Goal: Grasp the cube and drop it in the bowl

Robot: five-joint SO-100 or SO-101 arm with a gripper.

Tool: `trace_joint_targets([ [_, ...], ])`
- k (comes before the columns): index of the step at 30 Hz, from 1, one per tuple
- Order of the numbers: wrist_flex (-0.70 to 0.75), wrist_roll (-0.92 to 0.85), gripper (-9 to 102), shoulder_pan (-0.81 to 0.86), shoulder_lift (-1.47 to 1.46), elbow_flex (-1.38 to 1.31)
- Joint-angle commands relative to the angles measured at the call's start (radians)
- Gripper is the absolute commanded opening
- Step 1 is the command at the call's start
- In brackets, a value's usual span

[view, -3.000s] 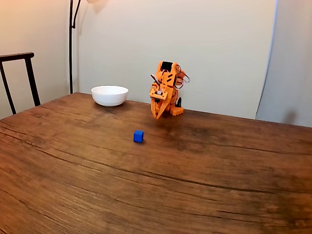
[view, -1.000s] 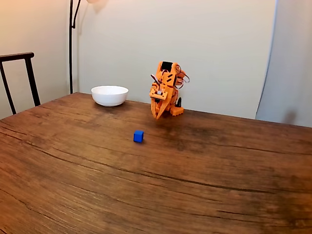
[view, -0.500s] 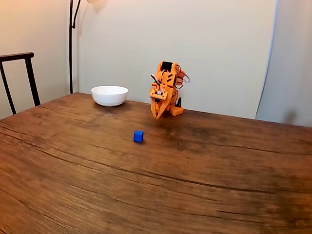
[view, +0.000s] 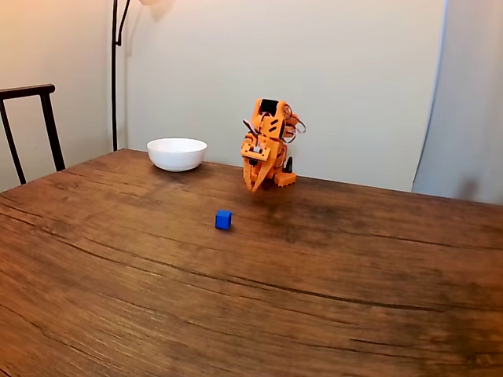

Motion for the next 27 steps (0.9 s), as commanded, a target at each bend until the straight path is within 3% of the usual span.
trace_joint_targets([
  [1, 0.043, -0.006, 0, -0.002, -0.011, 0.002],
  [7, 0.029, -0.009, -1, -0.011, -0.011, 0.002],
  [18, -0.184, -0.009, 0, -0.026, -0.011, -0.037],
  [27, -0.176, -0.011, 0, -0.037, -0.011, -0.275],
])
